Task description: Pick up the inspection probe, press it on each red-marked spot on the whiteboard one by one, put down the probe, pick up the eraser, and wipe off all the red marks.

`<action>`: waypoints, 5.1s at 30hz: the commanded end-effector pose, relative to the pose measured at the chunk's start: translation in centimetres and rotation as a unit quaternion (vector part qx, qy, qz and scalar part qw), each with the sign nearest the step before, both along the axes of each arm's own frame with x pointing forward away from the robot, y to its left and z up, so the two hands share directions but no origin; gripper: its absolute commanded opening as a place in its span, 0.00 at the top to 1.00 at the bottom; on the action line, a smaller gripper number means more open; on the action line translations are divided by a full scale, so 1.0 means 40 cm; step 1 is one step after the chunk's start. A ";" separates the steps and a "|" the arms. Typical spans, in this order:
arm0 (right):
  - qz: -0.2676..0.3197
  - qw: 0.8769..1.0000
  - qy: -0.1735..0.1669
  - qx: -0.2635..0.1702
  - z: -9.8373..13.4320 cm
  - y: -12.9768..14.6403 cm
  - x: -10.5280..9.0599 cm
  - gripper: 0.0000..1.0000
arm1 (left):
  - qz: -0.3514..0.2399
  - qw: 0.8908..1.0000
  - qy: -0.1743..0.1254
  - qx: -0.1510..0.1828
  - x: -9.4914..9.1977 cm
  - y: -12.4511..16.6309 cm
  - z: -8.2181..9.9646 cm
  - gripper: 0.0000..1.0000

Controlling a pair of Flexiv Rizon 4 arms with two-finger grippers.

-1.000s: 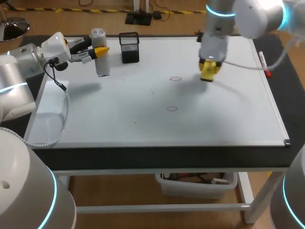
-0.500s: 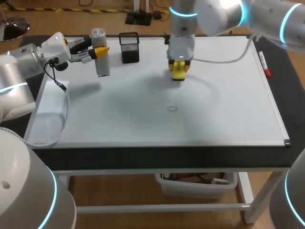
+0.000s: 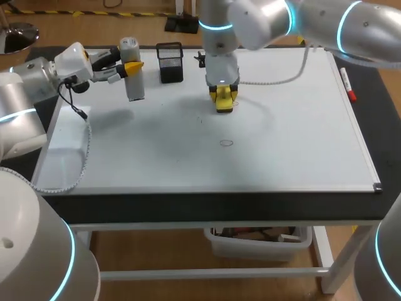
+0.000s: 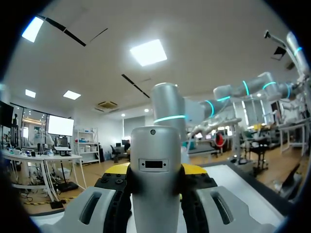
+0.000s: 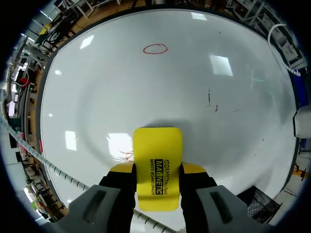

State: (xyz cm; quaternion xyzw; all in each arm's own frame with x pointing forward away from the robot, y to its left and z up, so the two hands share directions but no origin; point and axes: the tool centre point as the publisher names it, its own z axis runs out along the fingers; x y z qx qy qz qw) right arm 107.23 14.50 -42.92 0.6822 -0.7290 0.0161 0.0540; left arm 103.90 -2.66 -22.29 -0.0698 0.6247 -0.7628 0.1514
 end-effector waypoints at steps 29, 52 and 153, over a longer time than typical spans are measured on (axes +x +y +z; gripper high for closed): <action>-0.062 0.998 0.004 0.001 -0.023 -0.166 -0.054 1.00 | 0.000 1.000 -0.002 -0.002 0.001 0.000 -0.001 1.00; -0.122 0.992 -0.028 0.029 0.079 -0.348 -0.086 1.00 | 0.000 1.000 -0.002 -0.002 0.001 0.000 -0.001 1.00; -0.226 0.971 -0.022 0.070 0.106 -0.562 -0.155 1.00 | -0.260 0.964 -0.036 -0.050 -0.394 -0.627 -0.100 1.00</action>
